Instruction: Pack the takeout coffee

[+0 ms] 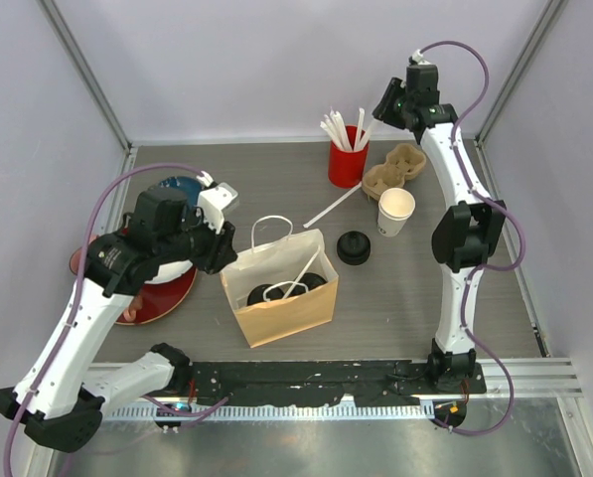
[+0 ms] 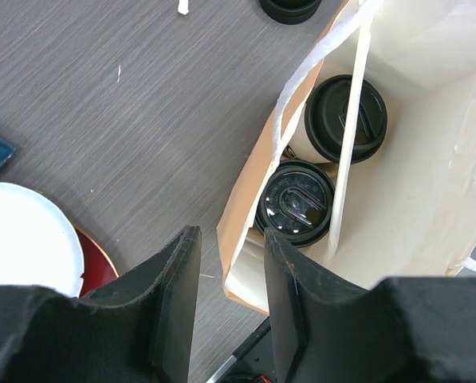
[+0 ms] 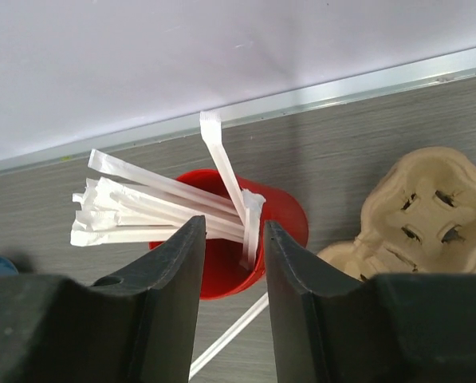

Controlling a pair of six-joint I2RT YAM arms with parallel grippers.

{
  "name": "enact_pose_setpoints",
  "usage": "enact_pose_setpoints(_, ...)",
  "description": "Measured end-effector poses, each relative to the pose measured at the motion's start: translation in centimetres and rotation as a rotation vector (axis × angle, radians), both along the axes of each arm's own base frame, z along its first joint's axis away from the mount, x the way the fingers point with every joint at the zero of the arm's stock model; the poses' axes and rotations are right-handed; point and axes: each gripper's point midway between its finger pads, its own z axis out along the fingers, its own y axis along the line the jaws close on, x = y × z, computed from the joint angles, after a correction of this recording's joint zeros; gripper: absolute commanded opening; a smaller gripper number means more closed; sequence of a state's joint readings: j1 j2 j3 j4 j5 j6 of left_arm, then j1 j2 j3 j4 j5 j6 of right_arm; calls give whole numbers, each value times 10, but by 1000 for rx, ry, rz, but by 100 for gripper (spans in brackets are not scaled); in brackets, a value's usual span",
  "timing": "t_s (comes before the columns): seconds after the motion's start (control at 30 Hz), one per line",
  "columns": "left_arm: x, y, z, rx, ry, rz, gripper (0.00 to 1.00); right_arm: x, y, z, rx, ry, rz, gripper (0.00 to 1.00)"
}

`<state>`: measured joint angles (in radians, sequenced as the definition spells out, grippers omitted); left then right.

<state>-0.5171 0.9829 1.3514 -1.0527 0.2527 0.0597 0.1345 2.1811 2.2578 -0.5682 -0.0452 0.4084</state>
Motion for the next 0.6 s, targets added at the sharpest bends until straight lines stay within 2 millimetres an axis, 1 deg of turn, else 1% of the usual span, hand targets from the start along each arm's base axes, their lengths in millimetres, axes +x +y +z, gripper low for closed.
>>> enact_pose_setpoints(0.07, 1, 0, -1, 3, 3, 3, 41, 3, 1, 1, 6, -5, -3, 40)
enact_pose_setpoints(0.13, 2, 0, -1, 5, 3, 6, 41, 6, 1, -4, 9, 1, -5, 40)
enact_pose_setpoints(0.27, 3, 1, -2, 8, 6, 9, 41, 10, 2, -26, 9, 40, -7, 37)
enact_pose_setpoints(0.37, 4, 1, -3, 10, 8, 13, 41, 11, 3, -40, 6, 69, -5, 27)
enact_pose_setpoints(0.4, 4, 1, -3, 11, 8, 14, 41, 11, 3, -43, 6, 75, -5, 18)
enact_pose_setpoints(0.47, 5, 1, -3, 12, 9, 15, 41, 11, 2, -46, 2, 84, -5, 10)
enact_pose_setpoints(0.5, 5, 1, -3, 12, 9, 15, 41, 11, 2, -47, 2, 86, -5, 7)
enact_pose_setpoints(0.6, 5, 1, -4, 13, 11, 16, 41, 11, 2, -47, -1, 84, -3, 3)
